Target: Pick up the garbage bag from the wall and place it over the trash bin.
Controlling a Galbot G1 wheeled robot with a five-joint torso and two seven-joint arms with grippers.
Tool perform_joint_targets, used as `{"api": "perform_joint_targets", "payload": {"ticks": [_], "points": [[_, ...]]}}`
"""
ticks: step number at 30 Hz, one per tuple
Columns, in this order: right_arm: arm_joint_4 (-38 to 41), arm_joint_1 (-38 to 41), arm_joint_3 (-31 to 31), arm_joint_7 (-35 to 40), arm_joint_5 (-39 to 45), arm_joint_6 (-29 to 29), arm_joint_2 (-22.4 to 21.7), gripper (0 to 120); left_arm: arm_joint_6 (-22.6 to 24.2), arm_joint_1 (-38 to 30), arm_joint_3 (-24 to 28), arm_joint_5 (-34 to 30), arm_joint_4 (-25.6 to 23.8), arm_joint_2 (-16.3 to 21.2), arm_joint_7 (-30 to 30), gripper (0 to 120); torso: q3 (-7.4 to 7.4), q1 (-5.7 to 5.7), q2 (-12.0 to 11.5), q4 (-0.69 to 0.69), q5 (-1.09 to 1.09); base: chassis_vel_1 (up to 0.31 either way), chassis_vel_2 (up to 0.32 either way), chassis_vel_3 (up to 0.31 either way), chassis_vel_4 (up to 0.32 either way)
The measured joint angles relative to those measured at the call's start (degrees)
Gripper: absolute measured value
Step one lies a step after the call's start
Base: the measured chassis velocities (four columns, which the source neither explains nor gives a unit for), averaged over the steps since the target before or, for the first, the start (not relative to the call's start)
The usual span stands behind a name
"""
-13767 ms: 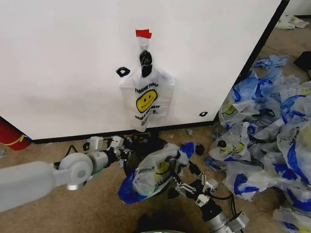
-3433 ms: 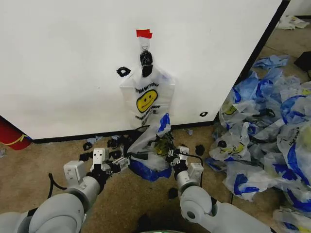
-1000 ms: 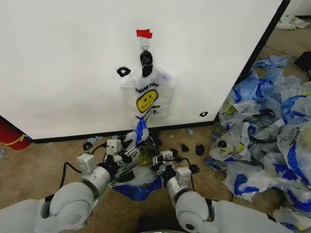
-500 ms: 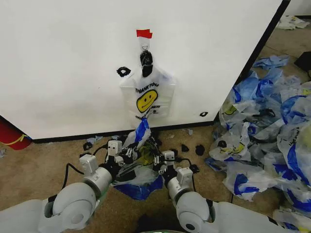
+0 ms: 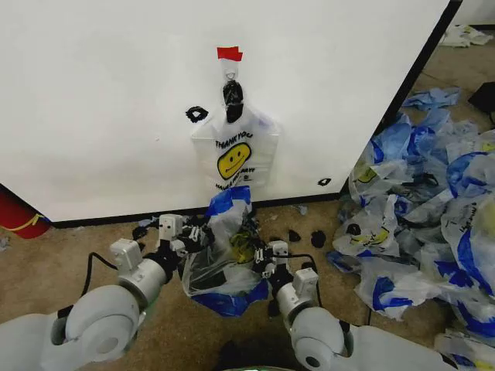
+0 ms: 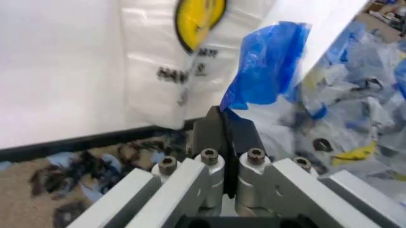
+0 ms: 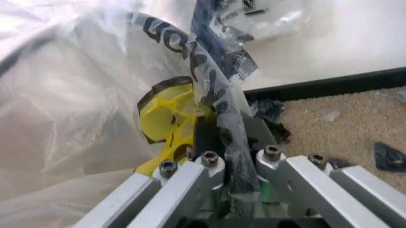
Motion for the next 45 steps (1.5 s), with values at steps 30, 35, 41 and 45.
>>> {"api": "perform_joint_targets", "payload": {"ticks": [30,35,41,45], "points": [[6.99,-8.79,10.63,-4.42,0.68,2.71,-5.25,0,-1.75,3.43,0.65,3.12,6.3,-1.5,-0.06,0,0.0,0.0,0.0,0.0,-0.01,0.0,0.0,0.0,0.0],[7.15,-8.88,11.17,-4.38,0.84,2.94,-4.87,0,-2.21,4.44,0.72,3.83,7.36,-2.97,-0.13,0,0.0,0.0,0.0,0.0,0.0,0.0,0.0,0.0,0.0],[7.21,-8.87,11.39,-4.31,1.03,3.1,-4.54,0,-2.71,4.96,1.61,4.64,8.93,-4.72,-0.16,0,0.0,0.0,0.0,0.0,-0.01,0.0,0.0,0.0,0.0],[7.13,-8.84,11.46,-4.26,1.03,3.13,-4.38,0,-2.82,4.88,2.32,4.86,9.5,-5.48,-0.19,0,0.0,0.0,0.0,0.0,0.01,0.0,0.0,0.0,0.0]]}}
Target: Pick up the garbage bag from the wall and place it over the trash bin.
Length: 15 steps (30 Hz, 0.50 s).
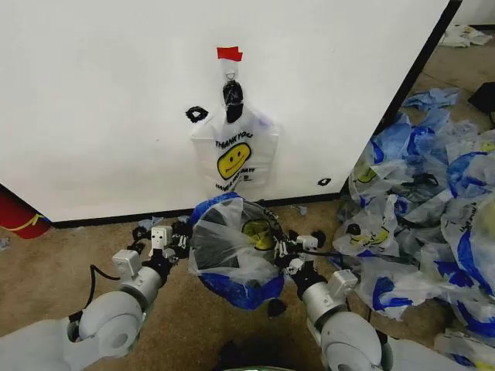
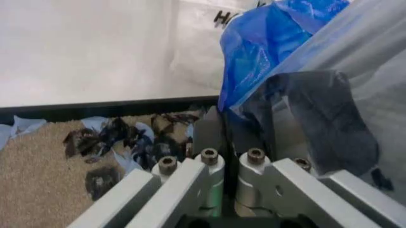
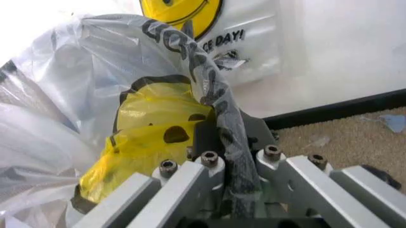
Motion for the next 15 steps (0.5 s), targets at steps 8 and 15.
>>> {"api": "perform_joint_targets", "payload": {"ticks": [8,15], "points": [[-1.1,0.19,0.12,0.09,-0.13,0.14,0.39,0,-0.05,-0.5,0.53,0.43,0.38,-0.72,-0.7,0,0.0,0.0,0.0,0.0,-0.01,0.0,0.0,0.0,0.0],[-2.25,0.21,0.35,0.1,-0.46,0.45,0.95,0,0.21,-0.44,-0.97,0.62,-0.34,-0.15,-1.29,13,0.0,0.0,0.0,0.0,-0.01,0.0,0.0,0.0,0.0]]}}
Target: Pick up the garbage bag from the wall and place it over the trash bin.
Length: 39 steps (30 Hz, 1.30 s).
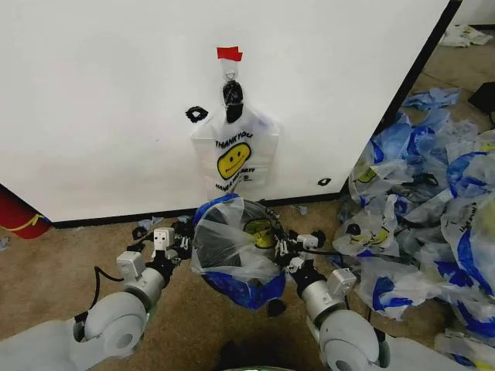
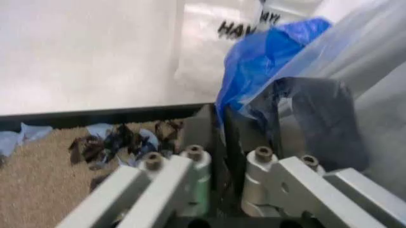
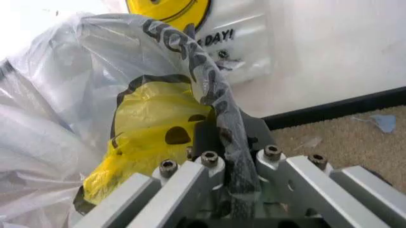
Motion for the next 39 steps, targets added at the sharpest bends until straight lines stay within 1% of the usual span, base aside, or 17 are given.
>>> {"api": "perform_joint_targets", "payload": {"ticks": [4,6,8,10,12,15,16,18,22,23,26,28,33,39], "points": [[-0.53,-0.02,0.16,-0.02,-0.22,0.14,0.22,0,0.14,0.48,-2.04,0.03,-0.39,0.25,-0.59,30,0.0,0.0,0.0,0.0,0.0,0.0,0.0,0.0,0.0],[-1.1,-0.03,0.34,-0.04,-0.51,0.3,0.43,0,0.17,1.25,-4.04,0.27,-0.91,0.47,-0.75,39,0.0,0.0,0.0,0.0,-0.01,0.0,0.0,0.0,0.0],[-1.29,-0.05,0.41,-0.05,-0.63,0.37,0.48,0,0.22,1.72,-4.95,0.3,-1.25,0.58,-0.78,41,0.0,0.0,0.0,0.0,0.0,0.0,0.0,0.0,0.0],[-1.68,-0.15,0.64,-0.08,-0.81,0.52,0.58,0,0.51,3.08,-7.68,0.27,-2.3,0.79,-0.87,52,0.0,0.0,0.0,0.0,0.0,0.0,0.0,0.0,0.0],[-1.99,-0.21,0.97,-0.1,-0.93,0.65,0.67,0,0.94,4.5,-10.34,0.08,-3.33,0.89,-1.14,58,0.0,0.0,0.0,0.0,0.0,0.0,0.0,0.0,0.0],[-2.73,-0.14,1.58,-0.07,-1.27,0.96,0.93,0,2.27,7.34,-14.75,-2.4,-6.4,0.91,-2.85,72,0.0,0.0,0.0,0.0,0.0,0.0,0.0,0.0,0.0],[-2.73,-0.14,1.58,-0.07,-1.27,0.96,0.93,0,2.27,7.34,-14.75,-2.4,-6.4,0.91,-2.85,72,0.0,0.0,0.0,0.0,0.0,0.0,0.0,0.0,0.0],[-3.22,0.3,1.93,0.02,-1.36,1.05,1.24,0,3.53,8.83,-15.84,-6.39,-10.08,1.4,-5.09,80,0.0,0.0,0.0,0.0,-0.01,0.0,0.0,0.0,0.0],[-4.11,2.62,2.09,0.91,-1.26,1.06,2.33,0,6.41,9.22,-16.08,-17.52,-17.6,1.77,-11.24,96,0.0,0.0,0.0,0.01,0.02,0.0,0.0,0.0,0.0],[-4.11,2.62,2.09,0.91,-1.26,1.06,2.33,0,6.41,9.22,-16.08,-17.52,-17.6,1.77,-11.24,96,0.0,0.0,0.0,0.01,0.02,0.0,0.0,0.0,0.0],[-4.55,4.57,2.09,1.43,-0.85,1.05,2.9,0,8.29,7.6,-15.92,-26.37,-18.89,1.99,-14.87,98,0.0,0.0,0.0,0.01,-0.01,0.0,0.0,0.0,0.0],[-4.58,5.17,2.1,1.55,-0.62,1.03,2.97,0,8.97,7.08,-15.84,-29.0,-18.95,2.42,-15.88,98,0.0,0.0,0.0,0.0,-0.01,0.0,0.0,0.0,0.0],[-4.56,5.52,2.13,1.59,-0.46,0.97,3.04,0,9.4,7.02,-15.54,-29.69,-18.94,3.07,-16.16,98,0.0,0.0,0.0,0.0,-0.01,0.0,0.0,0.0,0.0],[-4.51,5.49,2.37,1.6,-0.45,0.96,3.11,0,9.54,7.37,-15.44,-28.69,-18.8,3.22,-16.12,98,0.0,0.0,0.0,0.0,-0.01,0.0,0.0,0.0,0.0]]}}
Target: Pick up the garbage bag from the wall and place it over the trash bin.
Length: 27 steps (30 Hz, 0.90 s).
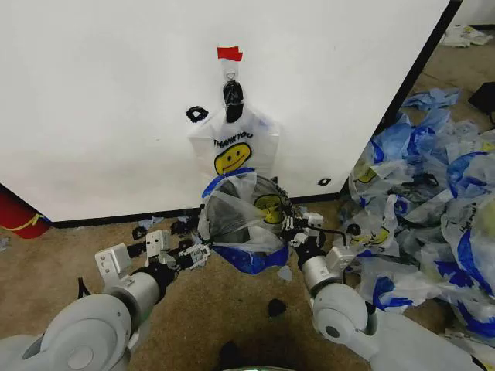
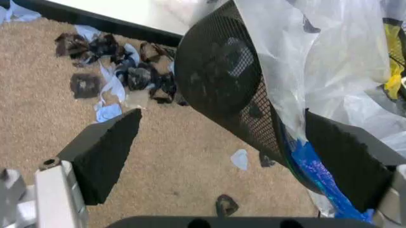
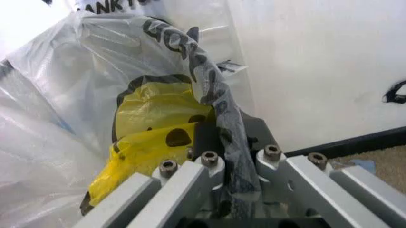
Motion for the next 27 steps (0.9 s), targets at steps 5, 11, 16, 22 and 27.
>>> {"api": "perform_joint_targets", "payload": {"ticks": [5,11,16,22,27], "points": [[-0.04,0.58,0.23,-0.01,0.05,0.0,-0.07,0,0.05,1.15,-0.18,2.15,0.14,0.08,0.22,98,0.0,0.0,0.0,0.01,-0.01,0.0,0.0,0.0,0.0],[-0.55,0.61,0.52,-0.03,0.01,0.0,-0.14,0,-0.1,-0.21,-2.9,3.7,0.2,-0.01,0.94,98,0.0,0.0,0.0,-0.01,0.01,0.0,0.0,0.0,0.0],[-0.91,0.71,0.67,0.09,-0.21,0.0,-0.07,0,1.25,0.64,-3.3,1.78,0.24,0.46,-0.13,100,0.0,0.0,0.0,0.01,0.01,0.0,0.0,0.0,0.0],[-0.97,1.4,1.05,0.66,-0.32,-0.12,-0.09,0,2.68,0.9,-2.53,-2.02,0.28,-0.1,-1.7,100,0.0,0.0,0.0,0.01,0.01,0.0,0.0,0.0,0.0],[-0.65,1.44,1.32,0.86,-0.33,-0.31,-0.22,0,2.83,0.81,-2.15,-2.16,0.31,-1.04,-1.67,100,0.0,0.0,0.0,0.0,0.0,0.0,0.0,0.0,0.0]]}}
